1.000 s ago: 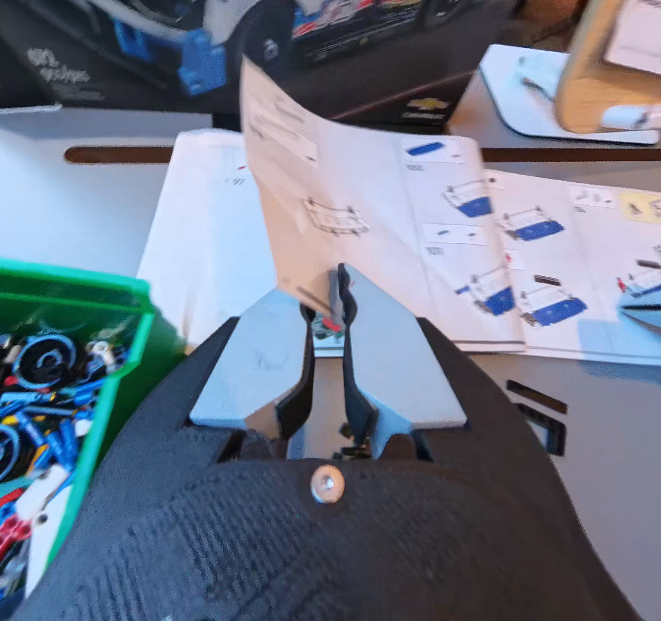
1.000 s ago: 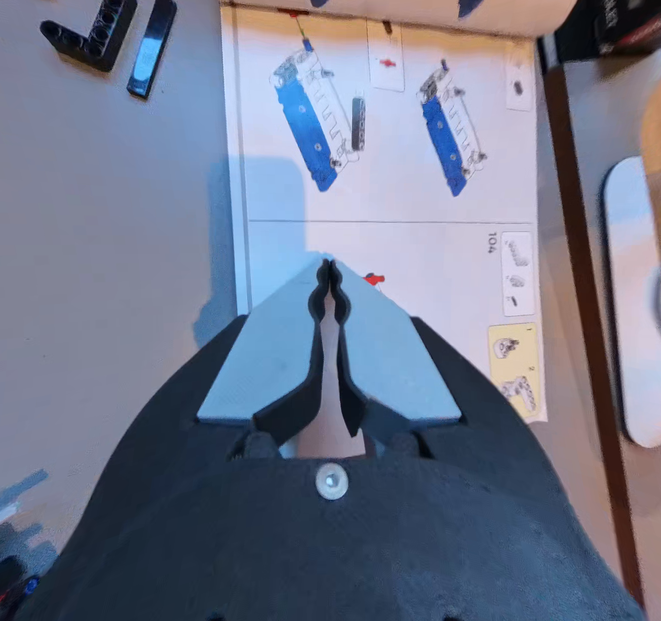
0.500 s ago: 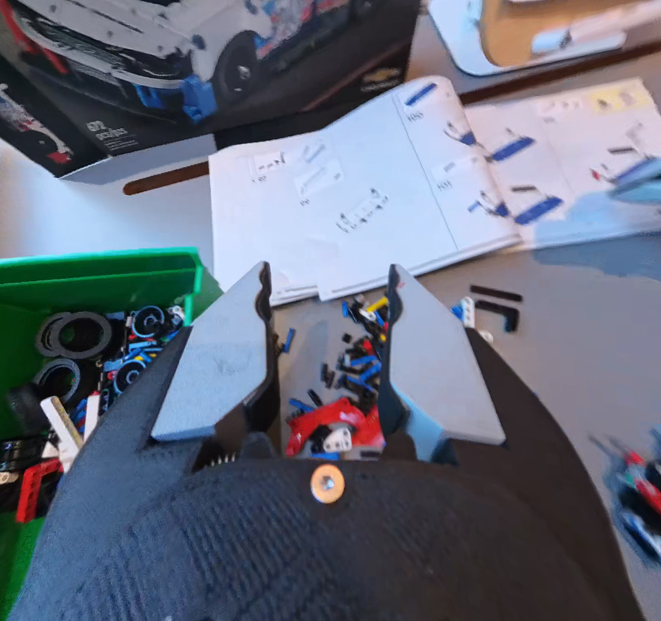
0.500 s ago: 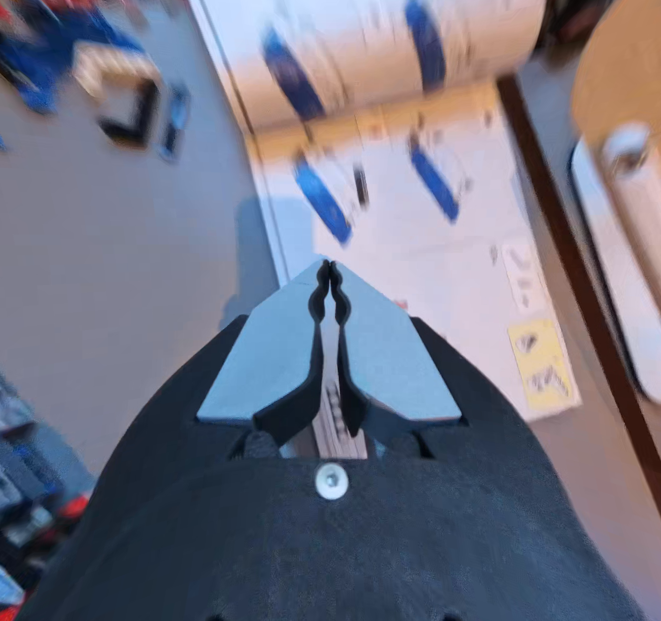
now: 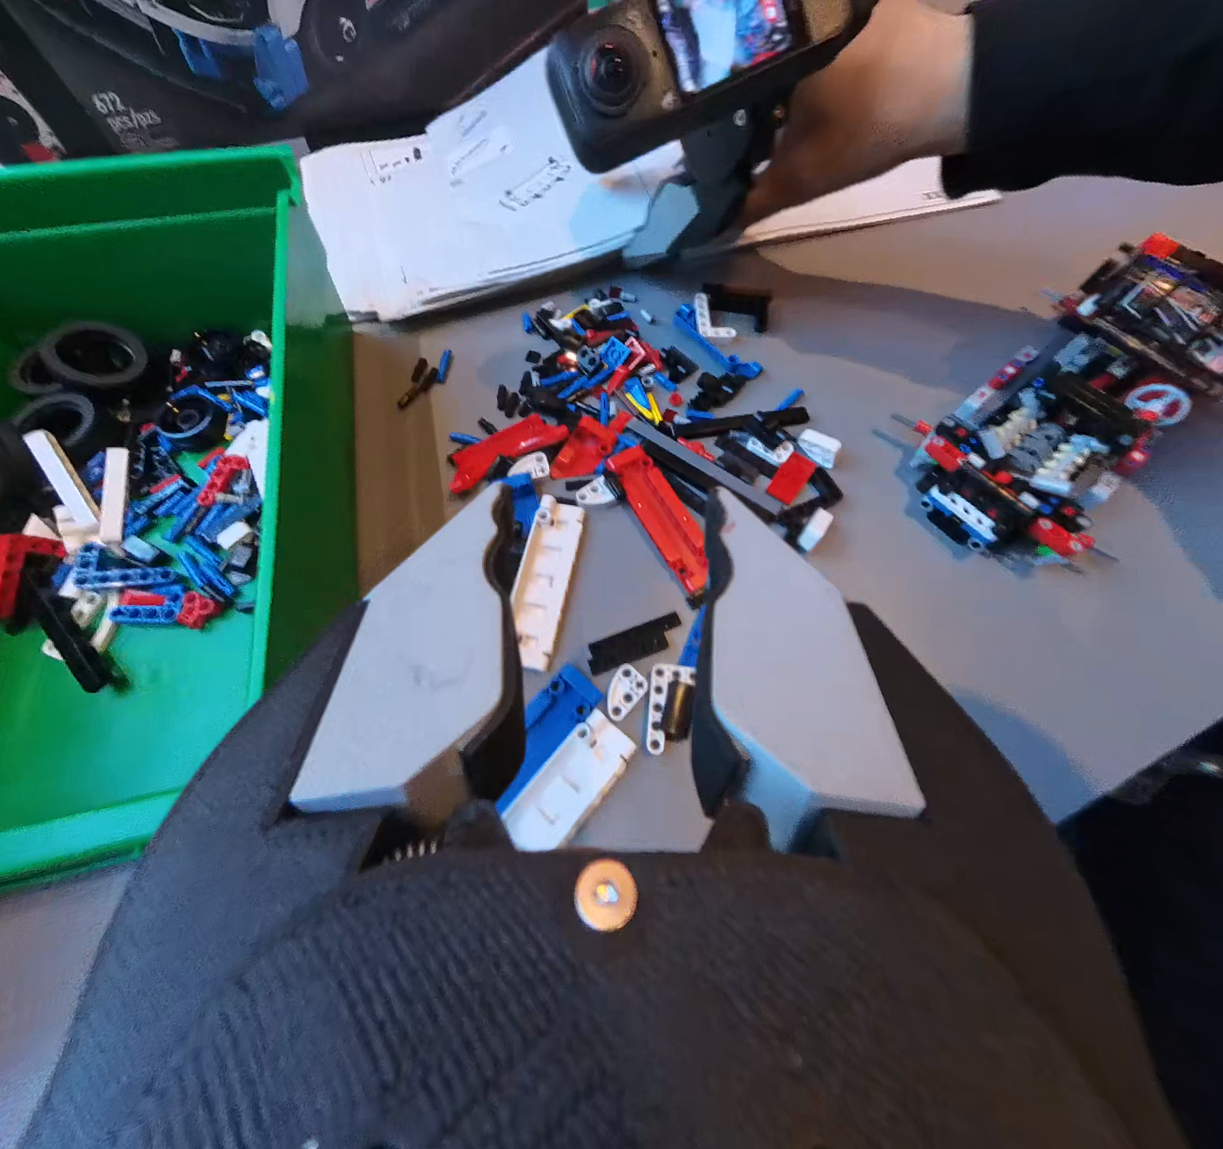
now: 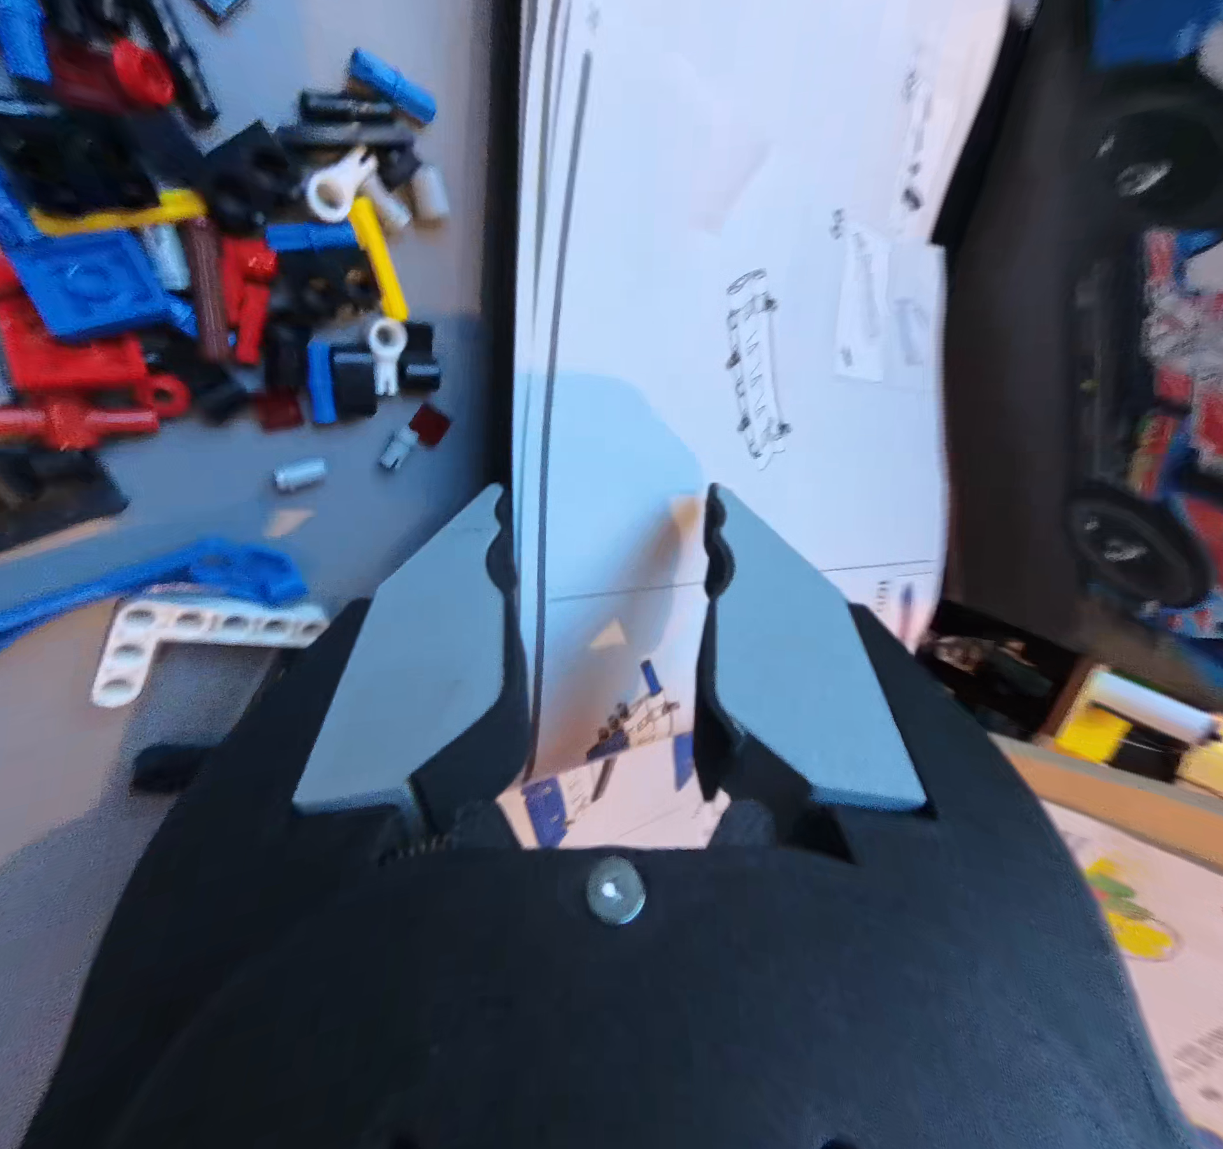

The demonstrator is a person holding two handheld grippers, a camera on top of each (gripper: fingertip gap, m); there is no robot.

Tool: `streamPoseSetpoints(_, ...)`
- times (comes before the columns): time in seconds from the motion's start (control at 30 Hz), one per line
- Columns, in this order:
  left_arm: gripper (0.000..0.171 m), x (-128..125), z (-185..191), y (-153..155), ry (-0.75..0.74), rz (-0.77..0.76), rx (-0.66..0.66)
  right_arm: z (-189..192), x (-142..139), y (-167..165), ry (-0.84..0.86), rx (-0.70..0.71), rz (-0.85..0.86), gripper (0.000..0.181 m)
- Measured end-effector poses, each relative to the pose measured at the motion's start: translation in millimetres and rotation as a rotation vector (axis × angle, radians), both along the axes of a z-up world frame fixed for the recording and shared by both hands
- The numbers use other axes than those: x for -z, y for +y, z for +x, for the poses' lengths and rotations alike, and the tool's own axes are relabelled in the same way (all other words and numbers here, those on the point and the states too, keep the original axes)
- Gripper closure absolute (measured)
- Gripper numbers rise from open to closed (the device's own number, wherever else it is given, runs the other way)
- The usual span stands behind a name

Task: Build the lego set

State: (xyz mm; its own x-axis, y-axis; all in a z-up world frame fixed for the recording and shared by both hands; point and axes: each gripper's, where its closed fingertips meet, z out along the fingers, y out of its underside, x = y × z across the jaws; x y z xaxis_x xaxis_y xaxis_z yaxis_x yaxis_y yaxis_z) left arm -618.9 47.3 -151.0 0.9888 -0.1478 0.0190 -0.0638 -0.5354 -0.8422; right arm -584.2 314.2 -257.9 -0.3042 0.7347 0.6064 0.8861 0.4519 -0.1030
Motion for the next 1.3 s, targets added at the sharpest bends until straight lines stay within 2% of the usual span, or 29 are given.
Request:
streamPoseSetpoints(0.03,0.116,2.5,2.1,-6.4,-0.017,0.005,0.012,-6.1,-1.4,1.9,0.002,-0.006,0.039,0.124)
streamPoseSetpoints(0.07,0.116,3.7,4.7,-13.0,-0.035,0.012,0.022,-9.9,-0.3,2.5,-0.015,-0.010,0.067,0.127)
streamPoseSetpoints(0.13,0.118,3.9,12.6,-27.1,-0.070,0.042,0.049,-14.4,3.6,3.8,-0.059,-0.019,0.127,0.145)
streamPoseSetpoints(0.2,0.120,7.4,18.6,-42.8,-0.082,0.055,0.067,-16.6,5.7,5.9,-0.099,-0.024,0.186,0.154)
streamPoseSetpoints(0.3,0.121,17.8,21.2,-67.8,-0.084,0.058,0.066,-15.9,6.0,7.8,-0.108,0.031,0.183,0.176)
streamPoseSetpoints(0.4,0.122,29.0,19.1,-92.1,-0.119,0.069,0.040,-16.9,-8.3,10.8,-0.002,0.103,0.087,0.181)
streamPoseSetpoints(0.57,0.122,50.0,25.1,-122.6,-0.232,0.057,0.016,-7.8,-42.7,10.2,0.191,0.245,-0.217,0.181)
streamPoseSetpoints(0.73,0.123,70.6,34.9,-130.0,-0.264,0.013,0.020,0.8,-55.0,10.2,0.223,0.255,-0.298,0.181)
streamPoseSetpoints(0.83,0.124,73.8,42.3,-128.1,-0.277,-0.006,0.033,2.0,-40.5,0.3,0.192,0.235,-0.347,0.179)
streamPoseSetpoints(0.93,0.125,74.9,51.0,-125.3,-0.272,-0.032,0.046,0.0,-12.1,-29.5,0.129,0.199,-0.495,0.174)
streamPoseSetpoints(1.0,0.125,76.4,57.4,-124.4,-0.267,-0.061,0.049,-3.1,-5.8,-48.2,0.129,0.168,-0.582,0.156)
streamPoseSetpoints(1.07,0.125,76.7,63.3,-124.7,-0.245,-0.092,0.050,-6.0,-18.9,-69.8,0.182,0.120,-0.697,0.146)
streamPoseSetpoints(1.17,0.125,72.0,71.9,-124.0,-0.187,-0.106,0.048,8.7,-60.1,-89.7,0.289,0.049,-0.803,0.133)
streamPoseSetpoints(1.3,0.125,55.3,75.7,-115.1,-0.137,-0.057,0.015,74.4,-110.9,-90.4,0.447,0.040,-0.868,0.131)
